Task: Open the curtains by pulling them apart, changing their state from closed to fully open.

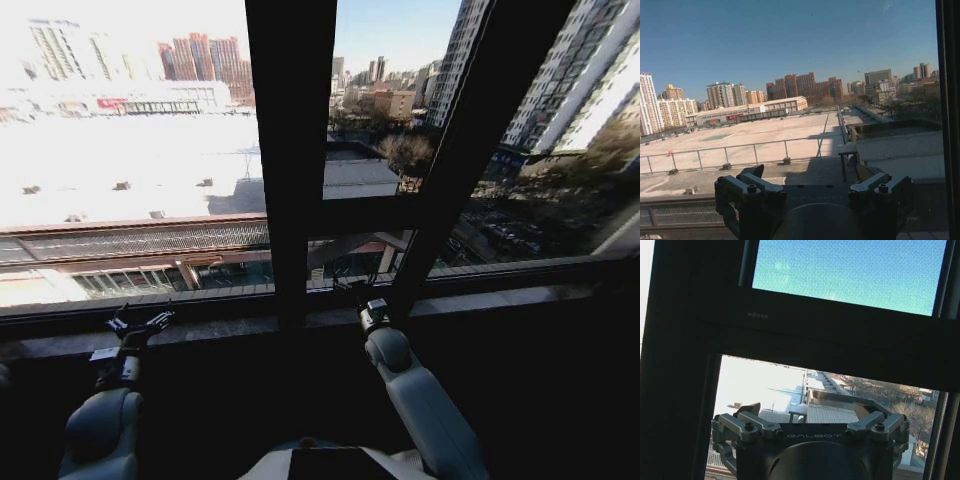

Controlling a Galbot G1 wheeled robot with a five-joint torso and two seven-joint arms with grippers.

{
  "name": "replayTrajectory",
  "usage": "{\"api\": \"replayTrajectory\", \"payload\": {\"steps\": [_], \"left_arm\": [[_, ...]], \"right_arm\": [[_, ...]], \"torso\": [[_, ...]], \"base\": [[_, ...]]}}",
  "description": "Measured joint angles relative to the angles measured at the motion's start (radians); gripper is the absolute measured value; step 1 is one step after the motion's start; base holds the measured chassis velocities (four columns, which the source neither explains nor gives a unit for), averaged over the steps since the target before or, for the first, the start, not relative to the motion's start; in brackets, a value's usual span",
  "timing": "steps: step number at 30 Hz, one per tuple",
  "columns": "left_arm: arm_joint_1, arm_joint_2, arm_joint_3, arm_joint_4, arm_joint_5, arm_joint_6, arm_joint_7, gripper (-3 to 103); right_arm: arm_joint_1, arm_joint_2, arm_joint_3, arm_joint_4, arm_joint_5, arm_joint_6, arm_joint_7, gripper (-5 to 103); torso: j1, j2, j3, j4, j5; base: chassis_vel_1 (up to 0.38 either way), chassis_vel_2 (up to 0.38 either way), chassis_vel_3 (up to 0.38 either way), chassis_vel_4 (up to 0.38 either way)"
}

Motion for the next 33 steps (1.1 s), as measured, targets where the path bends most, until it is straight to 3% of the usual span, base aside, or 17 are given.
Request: {"api": "replayTrajectory", "payload": {"steps": [33], "left_arm": [[0.017,-0.019,-0.012,0.002,0.003,-0.034,0.002,100]], "right_arm": [[-0.027,-0.017,0.012,0.023,0.015,0.009,0.002,100]], "torso": [[0.0,0.0,0.0,0.0,0.0001]], "base": [[-0.336,-0.342,0.327,0.348]]}}
